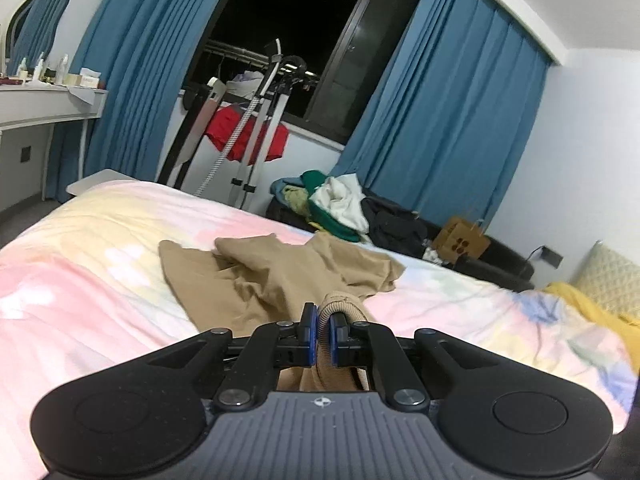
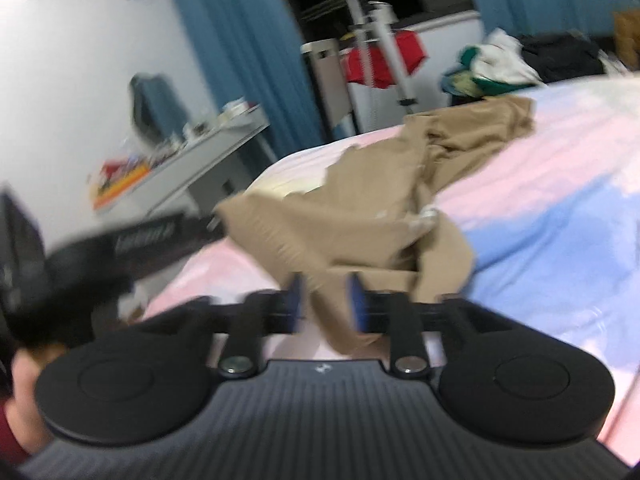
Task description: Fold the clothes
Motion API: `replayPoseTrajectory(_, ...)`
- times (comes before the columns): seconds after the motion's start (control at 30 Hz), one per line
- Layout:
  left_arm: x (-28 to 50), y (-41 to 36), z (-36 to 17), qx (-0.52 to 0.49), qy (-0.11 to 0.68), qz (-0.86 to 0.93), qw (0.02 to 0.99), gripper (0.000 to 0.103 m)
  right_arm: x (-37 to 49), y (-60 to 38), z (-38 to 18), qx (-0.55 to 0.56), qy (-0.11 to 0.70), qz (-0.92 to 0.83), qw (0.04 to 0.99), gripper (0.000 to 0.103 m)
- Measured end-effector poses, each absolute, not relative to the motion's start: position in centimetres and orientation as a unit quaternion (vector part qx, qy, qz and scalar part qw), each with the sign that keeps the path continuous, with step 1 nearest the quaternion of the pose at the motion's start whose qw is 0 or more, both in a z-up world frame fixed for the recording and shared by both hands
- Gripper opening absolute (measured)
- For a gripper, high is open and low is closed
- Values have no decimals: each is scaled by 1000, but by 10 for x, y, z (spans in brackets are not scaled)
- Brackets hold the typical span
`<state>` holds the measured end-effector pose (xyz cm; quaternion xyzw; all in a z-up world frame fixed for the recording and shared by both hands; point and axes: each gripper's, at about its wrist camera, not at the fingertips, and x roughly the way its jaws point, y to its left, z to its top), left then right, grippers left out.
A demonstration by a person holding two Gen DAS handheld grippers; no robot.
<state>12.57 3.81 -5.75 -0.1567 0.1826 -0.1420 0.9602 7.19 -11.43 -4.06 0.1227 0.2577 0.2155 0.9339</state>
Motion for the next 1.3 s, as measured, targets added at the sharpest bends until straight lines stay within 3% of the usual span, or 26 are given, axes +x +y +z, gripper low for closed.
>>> replayPoseTrajectory(0.03,125,38,-57,-159,179,-147,960,7,70,-106,-42,98,255,216,937,57)
replayPoseTrajectory(0.2,123,37,-56,-151,177,-137,963,7,71,-82,-53,-4,252,138,958,54)
replayPoseTrajectory(0.23,124,37,-58,-151,180,-133,963,7,74,-87,-53,6,252,117,961,49)
replayPoseTrajectory(0.27,125,37,-59,-151,184,-130,963,7,76,-96,-51,30,252,105,962,31)
replayPoseTrajectory(0.3,127,35,-62,-148,190,-131,962,7,77,-106,-49,57,249,99,962,21)
replayPoseTrajectory(0.4,128,24,-70,-131,200,-133,962,7,79,-132,-43,127,236,82,960,13)
replayPoseTrajectory(0.47,128,12,-77,-106,201,-127,966,10,76,-142,-37,149,211,78,963,12)
replayPoseTrajectory(0.63,135,-14,-106,-71,231,-107,965,31,68,-160,-20,187,144,87,968,10)
replayPoseTrajectory(0.7,137,-22,-117,-69,246,-96,962,34,70,-164,-17,197,134,92,967,10)
replayPoseTrajectory(0.8,137,-21,-124,-94,262,-90,956,31,72,-168,-19,198,141,87,966,10)
replayPoseTrajectory(0.9,133,-8,-113,-131,257,-76,954,15,77,-172,-23,182,151,66,969,10)
replayPoseTrajectory(1.2,87,11,-23,-43,106,-59,992,9,76,-153,-19,65,129,47,988,9)
replayPoseTrajectory(1.3,82,3,-24,23,91,-31,995,10,69,-141,-15,25,106,52,993,9)
